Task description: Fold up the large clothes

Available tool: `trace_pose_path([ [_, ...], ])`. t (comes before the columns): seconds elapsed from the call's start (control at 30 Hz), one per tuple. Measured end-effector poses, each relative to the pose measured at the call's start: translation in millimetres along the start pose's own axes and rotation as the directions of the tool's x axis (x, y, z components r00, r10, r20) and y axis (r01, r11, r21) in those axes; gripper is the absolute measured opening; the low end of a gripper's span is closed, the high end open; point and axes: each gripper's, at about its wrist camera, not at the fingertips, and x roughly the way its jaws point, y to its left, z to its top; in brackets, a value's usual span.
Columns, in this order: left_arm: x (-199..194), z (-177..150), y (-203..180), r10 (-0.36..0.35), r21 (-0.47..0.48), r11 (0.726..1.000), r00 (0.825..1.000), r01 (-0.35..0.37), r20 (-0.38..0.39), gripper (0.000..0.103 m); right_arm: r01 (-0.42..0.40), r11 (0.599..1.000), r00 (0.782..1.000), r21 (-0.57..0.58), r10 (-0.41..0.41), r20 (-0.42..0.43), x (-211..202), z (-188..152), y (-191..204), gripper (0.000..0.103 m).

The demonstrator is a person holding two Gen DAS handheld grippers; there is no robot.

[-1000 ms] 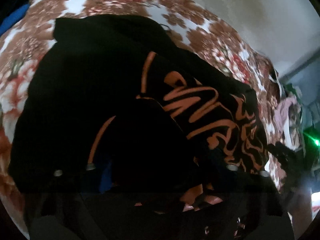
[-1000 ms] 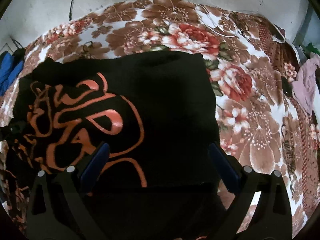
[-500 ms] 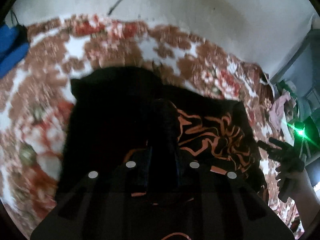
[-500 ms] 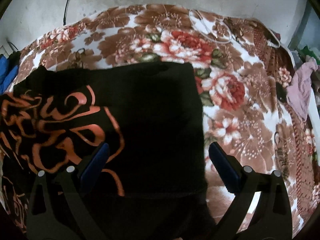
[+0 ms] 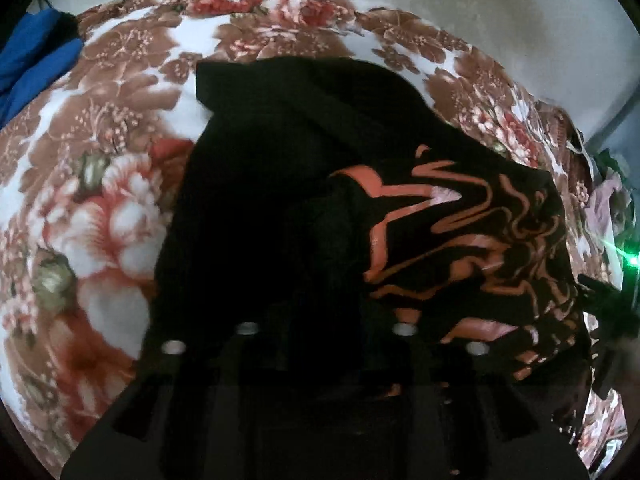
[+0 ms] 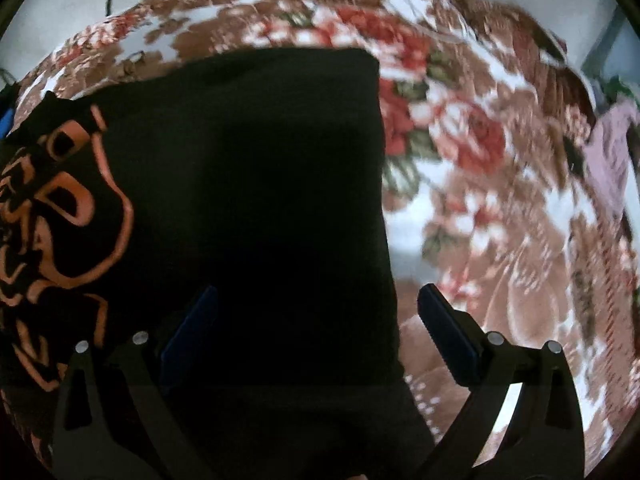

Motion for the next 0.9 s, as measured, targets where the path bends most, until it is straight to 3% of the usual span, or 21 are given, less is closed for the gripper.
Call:
trace_pose_path([
  [0.03, -0.8, -1.4, 0.6, 0.007, -0.005, 1.0, 1.0, -0.007, 0.003, 0.058, -0.005, 1.0, 1.0, 0.016, 0.005, -0.008, 2.4, -2.1, -3.4, 0.098],
  [0.07, -3.1, -2.9, 1.7, 0.013, -0.008, 1.0, 1.0, -0.013, 0.011, 0.062, -0.012, 0.999, 1.0, 0.041, 0.013, -0.02, 4.6, -5.0, -9.3, 0.098],
  [0.13, -11.9, -6.2, 2.1, 0.033, -0.007, 0.999, 0.999, -0.032, 0.026, 0.082, -0.01, 0.998, 0.999, 0.069, 0.012, -0.031, 4.1, -9.0, -17.2, 0.098],
  [0.2, -25.6, -7.6, 0.7, 0.061, 0.007, 0.998, 0.998, -0.061, 0.028, 0.083, 0.016, 0.997, 0.999, 0.076, -0.013, -0.042, 0.5, -12.3, -22.0, 0.098],
  [0.27, -39.7, -5.1, -3.1, 0.093, 0.024, 0.995, 0.995, -0.094, 0.042, 0.085, 0.013, 0.986, 0.998, 0.167, -0.002, -0.067, -7.5, -12.9, -27.7, 0.098],
  [0.37, -73.0, 3.0, -25.8, 0.16, 0.1, 0.979, 0.976, -0.176, 0.148, 0.096, -0.047, 0.967, 0.999, 0.251, 0.051, -0.009, -34.9, -5.8, -26.0, 0.098],
  [0.43, -90.7, 11.0, -48.9, 0.149, 0.137, 0.974, 0.965, -0.181, 0.215, 0.098, -0.082, 0.973, 0.996, 0.216, 0.074, 0.047, -52.5, 4.9, -11.8, 0.098],
  [0.5, -90.8, 19.1, -77.3, 0.095, 0.179, 0.974, 0.969, -0.137, 0.228, 0.098, -0.091, 0.988, 0.991, 0.127, 0.078, 0.108, -68.5, 21.5, 17.3, 0.098],
  [0.67, -36.5, 20.5, -124.9, 0.093, 0.199, 0.972, 0.984, -0.122, 0.152, 0.098, -0.093, 0.993, 0.974, -0.074, 0.106, 0.201, -67.4, 51.9, 92.5, 0.098],
  [0.8, 10.0, 12.5, -127.0, 0.141, 0.174, 0.973, 0.986, -0.154, 0.086, 0.098, -0.062, 0.988, 0.986, -0.14, 0.082, 0.147, -34.3, 54.6, 117.0, 0.098],
  [0.9, 22.0, 3.8, -109.5, 0.172, 0.135, 0.975, 0.984, -0.177, 0.048, 0.098, -0.108, 0.99, 0.988, -0.095, 0.117, 0.097, -14.8, 47.1, 103.1, 0.098],
])
